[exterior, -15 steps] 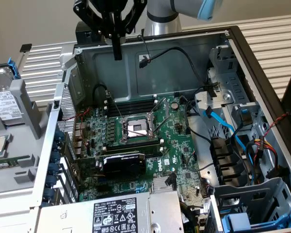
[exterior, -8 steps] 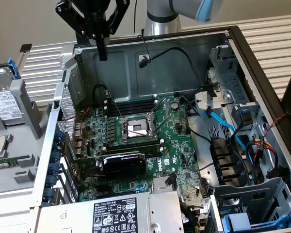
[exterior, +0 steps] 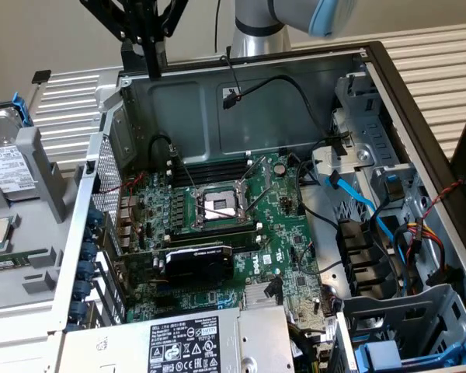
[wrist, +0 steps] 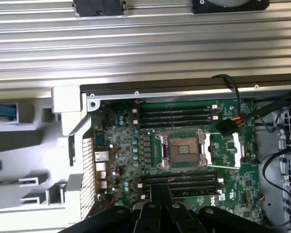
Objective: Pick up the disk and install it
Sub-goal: 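Reach for the disk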
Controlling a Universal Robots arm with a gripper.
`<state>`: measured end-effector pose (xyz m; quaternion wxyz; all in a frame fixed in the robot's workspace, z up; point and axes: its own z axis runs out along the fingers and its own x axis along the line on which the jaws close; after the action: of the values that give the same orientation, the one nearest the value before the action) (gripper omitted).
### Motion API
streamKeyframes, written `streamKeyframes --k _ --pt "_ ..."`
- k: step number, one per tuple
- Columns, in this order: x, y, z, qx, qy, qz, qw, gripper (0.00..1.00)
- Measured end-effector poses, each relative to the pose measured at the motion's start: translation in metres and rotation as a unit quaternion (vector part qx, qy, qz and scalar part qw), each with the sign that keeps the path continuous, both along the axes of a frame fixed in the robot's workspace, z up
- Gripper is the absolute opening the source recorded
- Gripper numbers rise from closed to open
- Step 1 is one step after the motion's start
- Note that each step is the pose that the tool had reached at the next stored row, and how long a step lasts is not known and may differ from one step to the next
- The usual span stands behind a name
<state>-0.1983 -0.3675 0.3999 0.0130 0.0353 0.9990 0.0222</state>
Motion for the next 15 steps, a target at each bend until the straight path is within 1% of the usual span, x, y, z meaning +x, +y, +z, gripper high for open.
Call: streamKeyframes --k 1,2,5,15 --pt "-0.003 0.0021 0.0000 0.0000 0.0000 0.000 1.0000 0.11" --pt "-0.007 0.0033 0.0001 0.0000 0.0000 0.000 1.0000 0.11" --pt "-0.021 0.0051 0.0001 0.0000 0.0001 0.000 1.0000 0.11" --pt "-0.066 0.0057 0.0002 0.0000 0.0001 0.000 1.0000 0.11"
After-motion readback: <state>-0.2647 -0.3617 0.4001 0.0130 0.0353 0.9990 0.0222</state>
